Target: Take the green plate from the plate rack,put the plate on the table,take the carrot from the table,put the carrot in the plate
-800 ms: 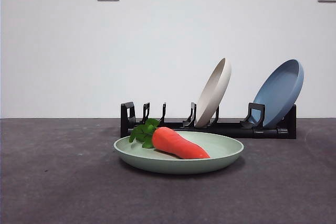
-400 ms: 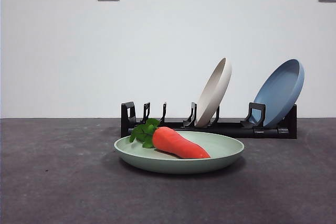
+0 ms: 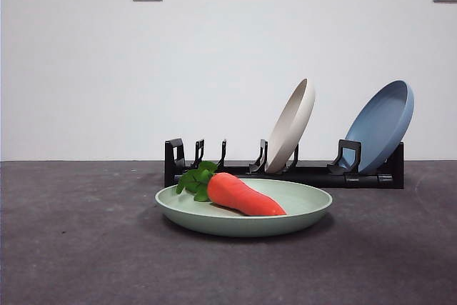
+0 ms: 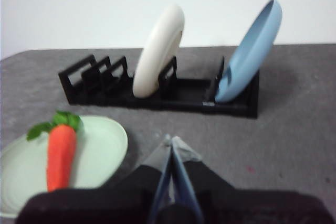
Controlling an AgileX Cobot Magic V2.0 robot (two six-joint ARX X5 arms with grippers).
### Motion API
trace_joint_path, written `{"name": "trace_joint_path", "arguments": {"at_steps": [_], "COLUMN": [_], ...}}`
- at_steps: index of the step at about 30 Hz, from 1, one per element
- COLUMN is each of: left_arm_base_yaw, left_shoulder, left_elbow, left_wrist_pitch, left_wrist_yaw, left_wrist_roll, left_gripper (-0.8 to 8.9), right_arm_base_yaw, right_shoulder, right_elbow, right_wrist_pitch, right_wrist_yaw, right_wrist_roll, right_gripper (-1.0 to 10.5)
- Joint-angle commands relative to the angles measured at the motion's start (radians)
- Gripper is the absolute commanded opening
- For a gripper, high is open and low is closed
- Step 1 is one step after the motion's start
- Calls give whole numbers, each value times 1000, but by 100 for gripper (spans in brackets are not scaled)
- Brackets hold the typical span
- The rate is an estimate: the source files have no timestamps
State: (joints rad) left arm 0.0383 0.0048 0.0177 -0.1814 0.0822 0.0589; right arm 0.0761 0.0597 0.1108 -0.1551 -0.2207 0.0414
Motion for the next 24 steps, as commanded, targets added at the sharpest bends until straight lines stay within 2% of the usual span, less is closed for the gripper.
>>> {"name": "trace_joint_path", "arguments": {"at_steps": [1,8,24], "left_arm_base_yaw": [3,3,3], "left_shoulder": [-2,-2,-2], "left_elbow": [-14,-14,-14], "left_wrist_pitch": [2,2,2], "left_wrist_yaw": [-2,-2,-2], "left_wrist_roll": [-6,-6,-6], "left_gripper": [-3,-3,-3], "right_arm_base_yaw": [-3,-3,-3], "right_shoulder": [-18,-59,-58], "right_elbow": [-40,-105,-105], "right_wrist_pitch": [16,10,-14], "right_wrist_yaw": [22,45,44], "right_wrist_roll": [16,71,88], "right_gripper": [1,1,1]}}
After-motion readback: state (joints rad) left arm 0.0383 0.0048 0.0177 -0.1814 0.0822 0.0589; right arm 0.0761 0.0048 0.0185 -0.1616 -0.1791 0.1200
